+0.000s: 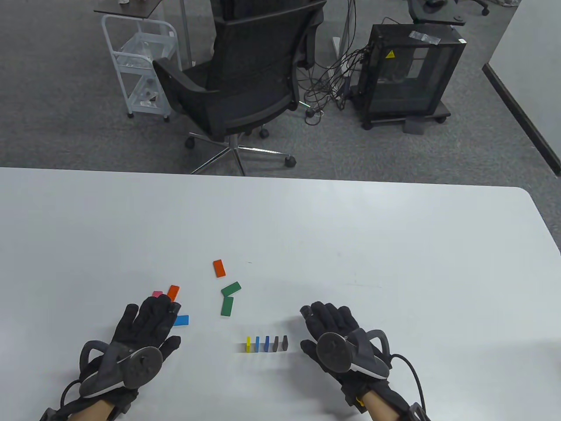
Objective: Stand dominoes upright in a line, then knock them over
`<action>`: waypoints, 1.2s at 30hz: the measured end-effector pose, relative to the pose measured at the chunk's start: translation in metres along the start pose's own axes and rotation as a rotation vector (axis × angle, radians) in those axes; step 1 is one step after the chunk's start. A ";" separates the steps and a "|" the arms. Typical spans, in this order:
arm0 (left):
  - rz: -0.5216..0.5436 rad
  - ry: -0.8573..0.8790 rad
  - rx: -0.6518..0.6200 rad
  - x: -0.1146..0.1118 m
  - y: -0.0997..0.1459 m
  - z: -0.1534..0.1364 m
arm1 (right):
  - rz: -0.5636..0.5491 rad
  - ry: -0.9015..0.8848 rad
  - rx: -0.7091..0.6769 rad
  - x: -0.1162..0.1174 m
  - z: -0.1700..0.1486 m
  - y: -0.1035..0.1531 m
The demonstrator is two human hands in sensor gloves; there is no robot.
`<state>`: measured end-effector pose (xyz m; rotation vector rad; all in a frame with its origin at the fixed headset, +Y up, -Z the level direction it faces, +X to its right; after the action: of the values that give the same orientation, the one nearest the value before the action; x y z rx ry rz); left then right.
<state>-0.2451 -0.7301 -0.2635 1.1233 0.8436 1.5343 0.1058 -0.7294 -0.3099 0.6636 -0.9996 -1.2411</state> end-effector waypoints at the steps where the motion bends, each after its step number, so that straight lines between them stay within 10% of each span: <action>1: 0.001 0.000 0.004 0.000 0.000 -0.001 | -0.010 0.008 0.015 -0.001 -0.002 0.002; 22: 0.020 0.039 0.288 0.006 0.002 -0.067 | -0.147 -0.078 0.116 -0.006 -0.030 0.027; 36: -0.293 0.053 0.369 -0.053 -0.054 -0.088 | -0.142 -0.084 0.089 -0.009 -0.022 0.032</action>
<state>-0.3086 -0.7662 -0.3543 1.1608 1.3050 1.1977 0.1397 -0.7155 -0.2948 0.7677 -1.0970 -1.3639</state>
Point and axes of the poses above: the tracker on the back of each hand, its own z axis roughly to the thumb side, its own y axis roughly from the fingertips to the wrist, x = y × z, the point moved 5 cm from there along -y, roughly from the wrist to the fingertips, and after that the axes turned 14 degrees about z, right-handed, at the moved point
